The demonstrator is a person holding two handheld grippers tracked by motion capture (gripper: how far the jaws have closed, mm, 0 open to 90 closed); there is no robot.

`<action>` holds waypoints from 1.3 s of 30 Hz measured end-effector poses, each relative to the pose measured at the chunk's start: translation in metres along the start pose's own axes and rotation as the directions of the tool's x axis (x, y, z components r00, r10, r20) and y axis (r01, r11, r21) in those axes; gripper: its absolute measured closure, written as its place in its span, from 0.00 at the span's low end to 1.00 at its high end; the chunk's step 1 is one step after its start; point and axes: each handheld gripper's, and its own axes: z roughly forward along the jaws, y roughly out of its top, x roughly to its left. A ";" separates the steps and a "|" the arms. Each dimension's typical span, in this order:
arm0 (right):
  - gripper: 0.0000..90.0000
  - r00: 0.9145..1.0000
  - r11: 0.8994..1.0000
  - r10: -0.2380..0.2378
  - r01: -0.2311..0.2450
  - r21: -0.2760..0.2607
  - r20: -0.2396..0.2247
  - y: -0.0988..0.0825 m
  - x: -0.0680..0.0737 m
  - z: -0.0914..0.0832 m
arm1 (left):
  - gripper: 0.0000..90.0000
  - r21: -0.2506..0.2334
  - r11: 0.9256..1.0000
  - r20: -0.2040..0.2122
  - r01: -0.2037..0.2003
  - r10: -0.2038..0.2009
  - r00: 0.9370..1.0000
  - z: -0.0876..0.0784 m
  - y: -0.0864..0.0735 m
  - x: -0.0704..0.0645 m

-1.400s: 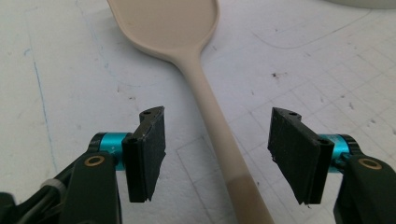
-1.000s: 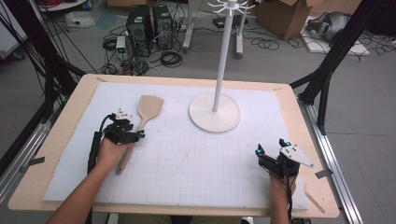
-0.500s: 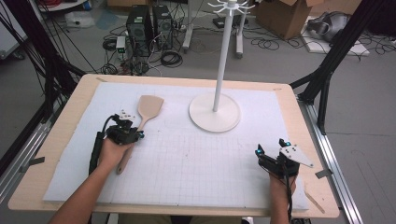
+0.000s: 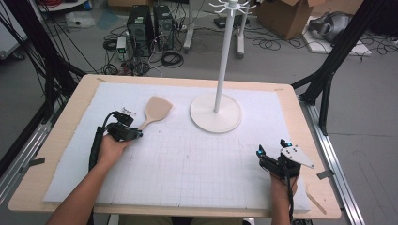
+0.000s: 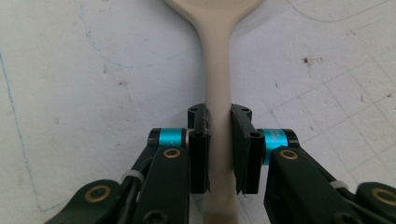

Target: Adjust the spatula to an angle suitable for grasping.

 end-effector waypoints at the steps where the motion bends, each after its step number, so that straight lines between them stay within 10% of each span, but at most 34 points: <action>1: 0.17 1.000 1.000 0.001 -0.001 0.001 0.001 0.000 0.000 0.000 | 0.87 0.000 1.000 -0.003 -0.008 0.008 1.000 -0.001 0.000 0.000; 28: 0.17 1.000 1.000 0.006 -0.006 0.001 0.002 0.000 0.000 0.000 | 0.87 -0.071 0.997 0.057 -0.039 0.043 0.997 -0.022 0.000 -0.003; 39: 0.17 1.000 1.000 0.005 -0.005 -0.005 0.004 0.000 0.001 -0.001 | 0.87 -0.142 0.975 0.141 -0.172 0.192 0.971 -0.044 -0.006 -0.019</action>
